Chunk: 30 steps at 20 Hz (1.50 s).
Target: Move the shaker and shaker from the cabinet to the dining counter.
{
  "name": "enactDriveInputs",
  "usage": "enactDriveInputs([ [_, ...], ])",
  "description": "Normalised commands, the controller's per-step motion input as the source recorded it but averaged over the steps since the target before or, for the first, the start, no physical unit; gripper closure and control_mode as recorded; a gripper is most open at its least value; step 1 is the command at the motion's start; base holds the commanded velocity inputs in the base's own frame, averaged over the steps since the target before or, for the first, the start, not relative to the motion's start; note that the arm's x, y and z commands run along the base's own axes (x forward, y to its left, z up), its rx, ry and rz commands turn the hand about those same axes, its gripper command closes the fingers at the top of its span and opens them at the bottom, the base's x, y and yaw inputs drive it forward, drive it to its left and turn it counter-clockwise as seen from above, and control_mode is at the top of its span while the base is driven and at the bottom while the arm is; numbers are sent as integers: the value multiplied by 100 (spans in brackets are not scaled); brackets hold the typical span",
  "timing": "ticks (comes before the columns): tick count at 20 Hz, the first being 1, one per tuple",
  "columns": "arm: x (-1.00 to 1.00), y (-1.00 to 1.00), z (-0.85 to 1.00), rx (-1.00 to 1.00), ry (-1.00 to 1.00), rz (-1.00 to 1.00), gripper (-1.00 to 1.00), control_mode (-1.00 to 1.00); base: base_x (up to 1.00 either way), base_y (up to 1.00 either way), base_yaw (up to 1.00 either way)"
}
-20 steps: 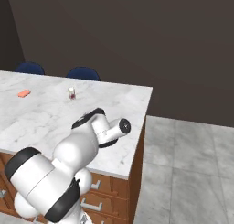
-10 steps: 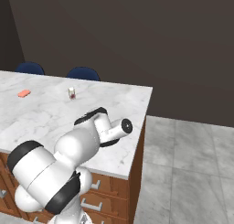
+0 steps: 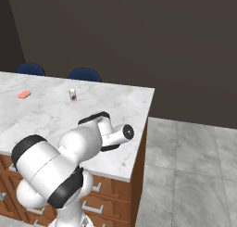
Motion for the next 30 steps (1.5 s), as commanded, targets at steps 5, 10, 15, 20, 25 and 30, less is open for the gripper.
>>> enactDriveInputs([
  [5, 0, 0, -22, -1, 0, 0, 100, -100, 0, 0, 0],
  [10, 0, 0, -15, 0, 0, 0, 100, -100, 0, 0, 0],
  [15, 0, 0, -6, 0, 0, 0, 100, -100, 0, 0, 0],
  [20, 0, 0, -4, 0, 0, 0, 100, -100, 0, 0, 0],
  [25, -5, 4, -3, 0, 0, 2, -100, -100, 0, 0, 0],
  [30, -13, 0, 3, 0, 0, 2, -100, -100, 0, 0, 0],
])
